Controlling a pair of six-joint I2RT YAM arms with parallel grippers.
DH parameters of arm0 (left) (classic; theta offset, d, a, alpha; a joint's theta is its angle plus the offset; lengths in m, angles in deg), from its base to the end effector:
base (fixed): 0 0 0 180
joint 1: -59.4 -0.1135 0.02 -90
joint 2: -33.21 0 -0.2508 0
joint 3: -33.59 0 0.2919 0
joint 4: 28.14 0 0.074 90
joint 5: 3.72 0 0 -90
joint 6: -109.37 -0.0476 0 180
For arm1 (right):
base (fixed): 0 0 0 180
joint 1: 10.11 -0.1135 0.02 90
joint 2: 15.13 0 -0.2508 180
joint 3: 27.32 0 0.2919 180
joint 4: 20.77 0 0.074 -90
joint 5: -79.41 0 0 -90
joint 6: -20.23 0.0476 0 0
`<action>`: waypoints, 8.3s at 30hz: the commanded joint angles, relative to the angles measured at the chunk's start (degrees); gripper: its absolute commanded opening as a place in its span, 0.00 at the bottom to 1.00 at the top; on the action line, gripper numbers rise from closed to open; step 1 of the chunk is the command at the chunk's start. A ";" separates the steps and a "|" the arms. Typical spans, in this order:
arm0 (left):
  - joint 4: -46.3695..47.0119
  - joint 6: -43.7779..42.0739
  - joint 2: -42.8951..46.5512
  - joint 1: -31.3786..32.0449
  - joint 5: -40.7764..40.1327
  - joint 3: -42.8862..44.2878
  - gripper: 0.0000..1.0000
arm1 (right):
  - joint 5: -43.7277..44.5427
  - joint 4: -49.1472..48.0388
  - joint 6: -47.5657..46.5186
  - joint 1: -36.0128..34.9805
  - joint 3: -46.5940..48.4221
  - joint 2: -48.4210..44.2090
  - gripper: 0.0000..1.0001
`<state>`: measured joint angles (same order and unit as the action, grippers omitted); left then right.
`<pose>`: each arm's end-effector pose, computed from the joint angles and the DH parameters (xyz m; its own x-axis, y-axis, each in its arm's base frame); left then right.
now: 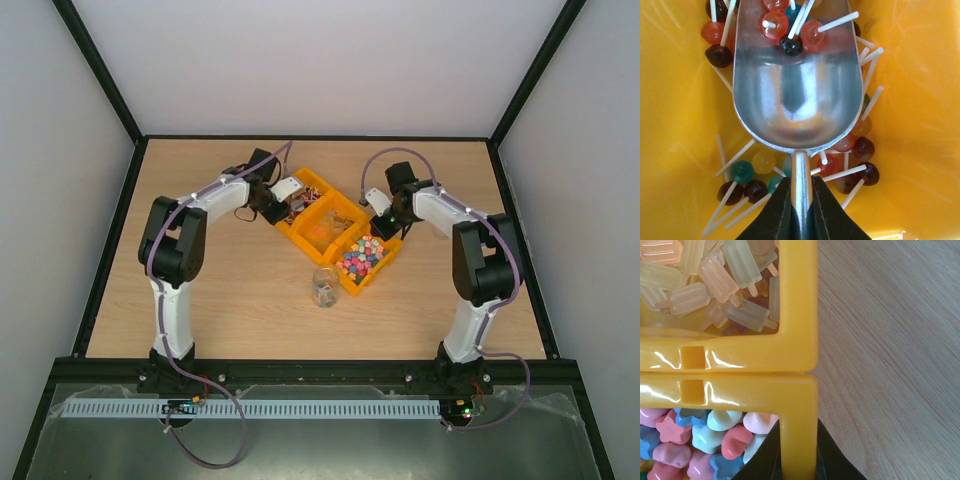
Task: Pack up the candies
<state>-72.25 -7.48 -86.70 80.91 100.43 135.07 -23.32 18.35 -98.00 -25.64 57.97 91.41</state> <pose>0.4399 -0.1859 0.1320 -0.5286 0.6791 -0.5094 0.7836 0.6210 0.0147 0.4047 0.1234 0.1434 -0.5647 -0.6358 -0.5262 -0.7187 0.6922 -0.0651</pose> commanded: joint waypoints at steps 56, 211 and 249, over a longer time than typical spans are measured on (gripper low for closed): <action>13.02 -10.15 23.36 -11.52 20.14 -21.99 0.02 | 0.84 0.90 6.02 3.30 4.77 -0.41 0.55; -33.93 -20.41 35.56 -1.41 8.39 -5.54 0.02 | -24.36 -21.46 -8.04 -21.10 -28.08 -21.59 0.57; -41.95 -2.86 10.60 10.01 -14.82 16.93 0.02 | -9.61 -6.29 3.88 -3.11 -11.76 -21.81 0.81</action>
<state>-110.91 -12.25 -75.34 89.04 89.33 149.72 -38.27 9.41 -97.56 -30.47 43.76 66.56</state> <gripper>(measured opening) 0.079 0.826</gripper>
